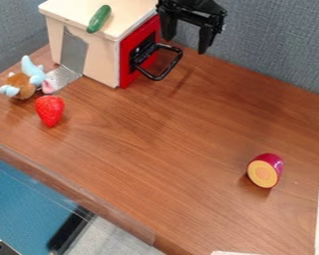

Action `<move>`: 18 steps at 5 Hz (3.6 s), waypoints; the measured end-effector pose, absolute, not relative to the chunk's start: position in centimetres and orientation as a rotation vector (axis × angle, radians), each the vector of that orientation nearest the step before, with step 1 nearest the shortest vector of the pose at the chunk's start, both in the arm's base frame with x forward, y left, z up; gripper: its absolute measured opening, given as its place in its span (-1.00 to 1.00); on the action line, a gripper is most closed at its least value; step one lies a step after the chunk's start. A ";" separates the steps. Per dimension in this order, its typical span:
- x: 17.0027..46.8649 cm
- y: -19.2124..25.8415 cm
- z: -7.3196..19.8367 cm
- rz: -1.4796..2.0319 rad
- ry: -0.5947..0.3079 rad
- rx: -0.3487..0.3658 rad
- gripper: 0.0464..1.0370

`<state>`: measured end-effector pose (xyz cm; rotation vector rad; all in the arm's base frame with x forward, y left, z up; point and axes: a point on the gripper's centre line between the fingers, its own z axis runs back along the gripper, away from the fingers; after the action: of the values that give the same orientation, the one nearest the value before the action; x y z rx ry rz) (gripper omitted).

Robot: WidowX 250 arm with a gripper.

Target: Move the green object to the lower middle of the table

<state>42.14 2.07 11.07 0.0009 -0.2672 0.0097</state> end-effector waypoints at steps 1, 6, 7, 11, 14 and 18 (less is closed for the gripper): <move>42.0 2.0 9.8 0.012 -0.234 -0.006 0.92; 38.9 14.7 14.7 0.269 -0.359 -0.063 0.92; 39.1 15.2 13.3 0.273 -0.324 -0.049 0.92; 39.6 14.9 11.8 0.264 -0.278 0.029 -0.38; 36.7 12.1 11.7 0.147 -0.263 0.035 -0.54; 28.2 3.2 6.0 -0.154 -0.148 0.028 -0.54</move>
<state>28.21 3.24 6.04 0.0276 -0.1479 -0.1537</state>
